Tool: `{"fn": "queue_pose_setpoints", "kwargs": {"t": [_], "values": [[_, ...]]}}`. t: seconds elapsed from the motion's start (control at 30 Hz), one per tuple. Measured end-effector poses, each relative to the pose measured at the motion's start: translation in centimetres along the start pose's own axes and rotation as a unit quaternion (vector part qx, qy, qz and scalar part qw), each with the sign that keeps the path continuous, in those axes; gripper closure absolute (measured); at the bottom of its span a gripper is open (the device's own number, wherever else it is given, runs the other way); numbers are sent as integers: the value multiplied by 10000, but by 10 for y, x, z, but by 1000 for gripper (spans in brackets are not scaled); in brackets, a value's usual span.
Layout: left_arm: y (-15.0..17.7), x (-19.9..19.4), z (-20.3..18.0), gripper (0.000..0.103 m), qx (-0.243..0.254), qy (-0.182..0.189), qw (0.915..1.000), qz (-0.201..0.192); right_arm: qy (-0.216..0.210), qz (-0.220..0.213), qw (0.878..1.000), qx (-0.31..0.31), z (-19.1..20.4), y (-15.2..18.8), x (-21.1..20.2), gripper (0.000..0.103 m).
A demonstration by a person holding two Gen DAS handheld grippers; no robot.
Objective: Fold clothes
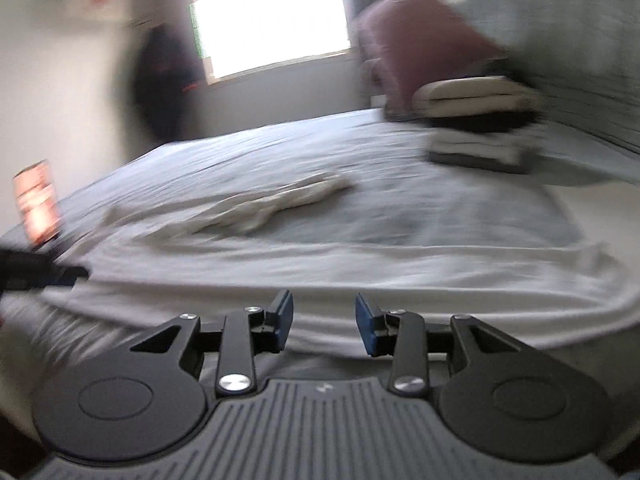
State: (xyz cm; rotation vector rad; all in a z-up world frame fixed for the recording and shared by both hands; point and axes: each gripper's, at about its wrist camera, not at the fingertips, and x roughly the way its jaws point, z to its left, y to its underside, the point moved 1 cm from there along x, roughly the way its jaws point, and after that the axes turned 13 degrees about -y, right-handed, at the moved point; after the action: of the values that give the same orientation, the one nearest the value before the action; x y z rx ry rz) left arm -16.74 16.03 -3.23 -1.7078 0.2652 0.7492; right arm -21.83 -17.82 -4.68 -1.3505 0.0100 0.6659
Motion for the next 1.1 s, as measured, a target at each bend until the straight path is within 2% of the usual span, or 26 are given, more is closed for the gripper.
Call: {"fn": "queue_pose_setpoints", "kwargs": {"t": [0.13, 0.3, 0.43, 0.47, 0.5, 0.53, 0.57, 0.6, 0.63, 0.87, 1.03, 1.1], "values": [[-5, 6, 31, 58, -528, -702, 9961, -38, -461, 341, 9973, -464, 25, 3, 19, 63], [-5, 14, 57, 58, -986, -1140, 9885, -102, -800, 608, 9916, -817, 41, 9, 33, 57], [-5, 22, 61, 64, -1180, -1330, 9838, -236, -708, 666, 9875, -1242, 53, 14, 42, 57], [-5, 24, 62, 67, -1194, -1388, 9827, -265, -677, 677, 9868, -1304, 54, 14, 44, 57], [-5, 26, 61, 74, -1186, -1471, 9815, -296, -646, 687, 9861, -1367, 56, 14, 46, 58], [-5, 28, 60, 82, -1174, -1556, 9803, -328, -614, 698, 9854, -1429, 58, 14, 48, 60], [-5, 30, 59, 87, -1161, -1611, 9795, -352, -583, 709, 9846, -1491, 59, 13, 50, 72], [-6, 30, 60, 101, -1165, -1636, 9790, -364, -552, 719, 9837, -1553, 61, 13, 52, 94], [-6, 29, 60, 103, -1171, -1657, 9785, -374, -520, 730, 9828, -1615, 62, 13, 54, 102], [-7, 19, 76, 103, -1415, -1887, 9706, -471, -763, 769, 9814, -1584, 71, 8, 42, 103], [-5, 27, 73, 102, -1199, -2088, 9701, -306, -953, 1048, 9783, -1511, 72, 15, 48, 103], [-5, 26, 71, 98, -1145, -2136, 9696, -322, -1015, 1119, 9778, -1449, 71, 16, 49, 103]]}}
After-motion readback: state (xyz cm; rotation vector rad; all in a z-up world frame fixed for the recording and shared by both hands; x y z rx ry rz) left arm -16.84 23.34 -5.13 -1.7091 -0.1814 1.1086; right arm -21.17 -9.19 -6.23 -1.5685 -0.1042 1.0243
